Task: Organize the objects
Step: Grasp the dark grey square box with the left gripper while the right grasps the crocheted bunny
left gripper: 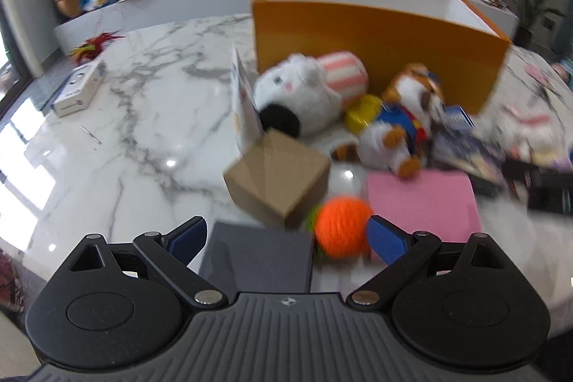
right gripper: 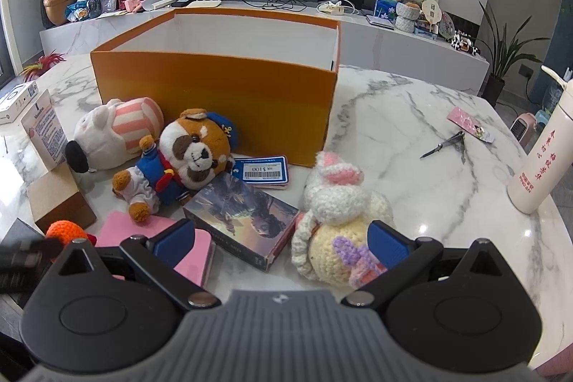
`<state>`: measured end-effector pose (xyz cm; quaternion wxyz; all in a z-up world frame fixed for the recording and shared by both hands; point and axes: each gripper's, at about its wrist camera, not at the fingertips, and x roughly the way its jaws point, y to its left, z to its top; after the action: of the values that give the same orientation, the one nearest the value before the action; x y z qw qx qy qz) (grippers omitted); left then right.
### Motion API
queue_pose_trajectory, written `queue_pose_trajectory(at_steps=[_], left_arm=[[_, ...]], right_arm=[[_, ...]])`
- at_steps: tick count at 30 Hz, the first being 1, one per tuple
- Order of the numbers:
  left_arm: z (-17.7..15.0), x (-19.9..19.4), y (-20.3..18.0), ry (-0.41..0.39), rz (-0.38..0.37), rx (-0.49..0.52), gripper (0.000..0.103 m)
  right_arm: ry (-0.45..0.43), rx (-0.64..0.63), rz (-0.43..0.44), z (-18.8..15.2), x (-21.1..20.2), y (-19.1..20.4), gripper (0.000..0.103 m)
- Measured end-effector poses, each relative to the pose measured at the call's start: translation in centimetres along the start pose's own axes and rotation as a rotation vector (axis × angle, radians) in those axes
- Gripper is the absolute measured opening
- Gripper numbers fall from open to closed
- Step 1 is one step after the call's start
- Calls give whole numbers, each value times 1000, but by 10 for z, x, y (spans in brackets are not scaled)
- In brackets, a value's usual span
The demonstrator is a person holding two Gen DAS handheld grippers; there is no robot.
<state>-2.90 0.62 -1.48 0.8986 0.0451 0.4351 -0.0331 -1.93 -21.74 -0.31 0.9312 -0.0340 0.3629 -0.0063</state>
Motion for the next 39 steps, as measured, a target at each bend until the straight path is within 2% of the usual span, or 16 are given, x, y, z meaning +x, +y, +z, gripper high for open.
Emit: queue_pose_trajectory(at_steps=[4,7,9,12,19,22,28,31,35,39], left_arm=[[-22,4,4,21,-32,71,103],[-24,6,3,-3,-3,114,103],[-22,7,6,-9,-2,99,103],[-20,4,11,-28,-41,66,103],[-22,13,22,-16,-18,57,103],[-25,10,28,-16,-51,48,103],[-34,-2,39,-66,-116,31,103],[-32,5,32,-43,-127,50,103],[-34,14,22,-24,-88,99,103],[-35,28,21,20,-78,85,103]], right_arm=[[-2,29,0,1,-2,-13,102],[-9,63,9,2,-5,-24,102],[-13,79,15,3,-6,-30,102],[-13,92,26,3,-7,-36,102],[-22,142,36,4,-10,-55,102],[-23,161,38,4,-9,-58,102],[-20,154,64,5,-9,-53,102],[-20,140,81,6,-9,-50,102],[-11,134,88,5,-7,-52,102],[-5,146,88,4,-5,-57,102]])
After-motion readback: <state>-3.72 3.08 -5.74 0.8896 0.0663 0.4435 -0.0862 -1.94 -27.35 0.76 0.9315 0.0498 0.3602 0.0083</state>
